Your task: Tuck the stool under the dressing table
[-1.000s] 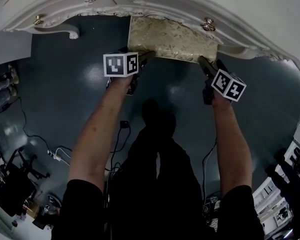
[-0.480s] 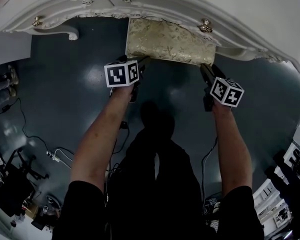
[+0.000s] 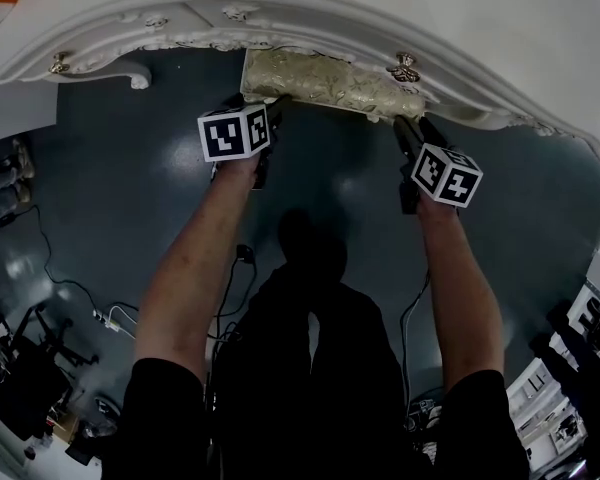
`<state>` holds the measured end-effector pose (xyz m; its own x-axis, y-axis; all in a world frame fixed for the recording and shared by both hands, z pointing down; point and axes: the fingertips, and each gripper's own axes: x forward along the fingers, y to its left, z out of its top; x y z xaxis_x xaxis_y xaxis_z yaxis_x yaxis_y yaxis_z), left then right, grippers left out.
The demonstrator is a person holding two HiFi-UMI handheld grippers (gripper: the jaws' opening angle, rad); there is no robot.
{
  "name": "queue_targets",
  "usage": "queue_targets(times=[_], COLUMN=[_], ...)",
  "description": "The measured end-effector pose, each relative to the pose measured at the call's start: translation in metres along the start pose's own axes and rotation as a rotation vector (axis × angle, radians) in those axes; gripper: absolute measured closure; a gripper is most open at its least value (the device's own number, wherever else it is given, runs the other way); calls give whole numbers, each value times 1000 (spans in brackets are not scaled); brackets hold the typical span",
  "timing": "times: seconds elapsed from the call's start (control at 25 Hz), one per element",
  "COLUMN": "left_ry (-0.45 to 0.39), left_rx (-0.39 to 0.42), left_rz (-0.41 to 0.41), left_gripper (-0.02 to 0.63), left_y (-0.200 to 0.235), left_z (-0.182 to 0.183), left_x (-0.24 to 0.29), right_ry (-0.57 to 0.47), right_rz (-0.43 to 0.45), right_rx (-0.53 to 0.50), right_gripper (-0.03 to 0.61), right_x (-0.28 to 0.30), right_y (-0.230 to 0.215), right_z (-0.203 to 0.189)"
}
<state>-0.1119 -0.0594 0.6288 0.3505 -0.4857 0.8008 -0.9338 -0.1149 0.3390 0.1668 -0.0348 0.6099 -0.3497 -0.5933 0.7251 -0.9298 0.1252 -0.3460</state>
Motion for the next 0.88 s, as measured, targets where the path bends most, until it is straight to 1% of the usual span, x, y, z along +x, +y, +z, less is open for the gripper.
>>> queue_targets(times=[0.16,0.28,0.44,0.56,0.8,0.88], left_ry=[-36,-50,-94,-117,-123,-113], left_rx=[9,16,27,33,36,70], left_rz=[-5,-5,-14,-14,-24,-9], left_gripper=[192,192,192,192,192,200], left_y=[-1,0,1,3,2,1], left_z=[19,29,45,53,55,51], left_x=[10,16,26,31,31,27], right_ry=[-46,-72,-123,-137,-150,-157], right_rz=[-26,-32,-38,-42,-37,-41], right_rx=[-6,-12,-18,-20,-25,-20], right_gripper=[328,328,328,328,328,330], right_x=[10,17,27,31,32,27], right_y=[-4,-7,-10,-11,-12,-12], right_z=[18,28,42,47,51,49])
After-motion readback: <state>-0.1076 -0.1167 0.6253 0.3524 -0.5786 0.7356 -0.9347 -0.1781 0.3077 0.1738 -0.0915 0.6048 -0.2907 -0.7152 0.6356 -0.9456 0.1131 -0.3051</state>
